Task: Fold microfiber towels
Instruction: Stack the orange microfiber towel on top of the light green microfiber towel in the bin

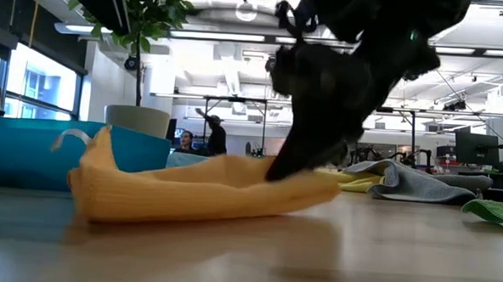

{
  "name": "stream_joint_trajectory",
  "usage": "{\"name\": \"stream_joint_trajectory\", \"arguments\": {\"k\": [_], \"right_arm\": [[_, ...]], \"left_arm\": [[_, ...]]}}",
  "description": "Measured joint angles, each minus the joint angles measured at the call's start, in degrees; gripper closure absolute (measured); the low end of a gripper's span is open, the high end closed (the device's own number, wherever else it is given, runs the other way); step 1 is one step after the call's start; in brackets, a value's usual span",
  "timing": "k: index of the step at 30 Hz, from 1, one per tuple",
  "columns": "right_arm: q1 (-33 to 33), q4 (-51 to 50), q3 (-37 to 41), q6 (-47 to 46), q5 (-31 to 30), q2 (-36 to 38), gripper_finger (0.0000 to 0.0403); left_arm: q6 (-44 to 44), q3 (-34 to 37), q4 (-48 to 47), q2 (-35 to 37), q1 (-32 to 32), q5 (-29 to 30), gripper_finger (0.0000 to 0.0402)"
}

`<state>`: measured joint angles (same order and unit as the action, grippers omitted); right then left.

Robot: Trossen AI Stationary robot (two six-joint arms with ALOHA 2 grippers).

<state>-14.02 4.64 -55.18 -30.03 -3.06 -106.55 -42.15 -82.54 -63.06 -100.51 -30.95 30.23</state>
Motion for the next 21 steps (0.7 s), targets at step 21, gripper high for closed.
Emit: {"name": "stream_joint_trajectory", "arguments": {"k": [21], "right_arm": [[-6.78,-8.83,-0.04,37.84,-0.38,16.29,0.0402]], "left_arm": [[34.63,0.15,25.69,0.0,9.2,-7.22,0.026]]}}
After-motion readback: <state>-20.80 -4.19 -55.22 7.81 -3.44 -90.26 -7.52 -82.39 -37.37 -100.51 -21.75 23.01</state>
